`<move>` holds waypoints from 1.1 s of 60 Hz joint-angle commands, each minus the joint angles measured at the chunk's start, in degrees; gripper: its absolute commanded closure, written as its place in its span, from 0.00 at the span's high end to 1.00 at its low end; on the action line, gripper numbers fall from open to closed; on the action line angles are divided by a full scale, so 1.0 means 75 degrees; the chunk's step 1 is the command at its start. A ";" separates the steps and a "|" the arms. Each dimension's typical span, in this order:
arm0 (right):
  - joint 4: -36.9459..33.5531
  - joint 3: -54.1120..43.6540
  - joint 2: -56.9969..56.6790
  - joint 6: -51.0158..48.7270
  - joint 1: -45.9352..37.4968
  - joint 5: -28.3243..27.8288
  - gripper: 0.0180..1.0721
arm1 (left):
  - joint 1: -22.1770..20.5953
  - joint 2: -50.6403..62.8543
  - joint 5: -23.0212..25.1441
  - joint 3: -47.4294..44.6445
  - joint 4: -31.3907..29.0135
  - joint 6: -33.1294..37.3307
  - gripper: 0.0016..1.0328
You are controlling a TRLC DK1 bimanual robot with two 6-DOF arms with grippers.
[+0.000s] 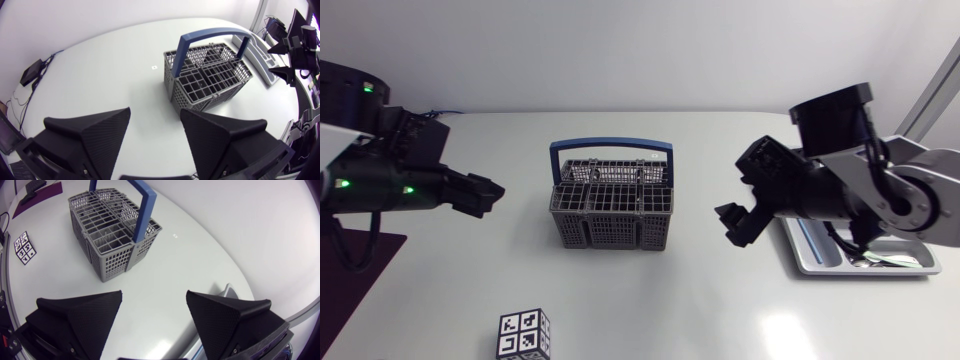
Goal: Transfer all utensils from the basket to the drawer tray.
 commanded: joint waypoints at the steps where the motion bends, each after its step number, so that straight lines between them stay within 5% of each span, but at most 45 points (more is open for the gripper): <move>1: -0.0147 -0.0319 -0.0595 -0.0129 -0.0170 0.0104 0.96 | 0.0063 -0.0634 0.0020 -0.0257 -0.0121 0.0161 0.79; 6: -0.0252 -0.0460 -0.1181 -0.0176 -0.0381 0.0139 0.96 | 0.0075 -0.1231 0.0020 -0.0409 -0.0157 0.0161 0.93; 35: -0.0229 -0.1386 -0.4028 0.0410 -0.2994 -0.0435 0.96 | 0.0825 -0.3130 0.0020 -0.1359 0.0265 0.0664 0.95; 66: 0.0445 -0.3279 -0.6507 0.1519 -0.3262 -0.0316 0.96 | 0.0968 -0.5107 -0.0174 -0.2824 0.0901 0.1066 0.95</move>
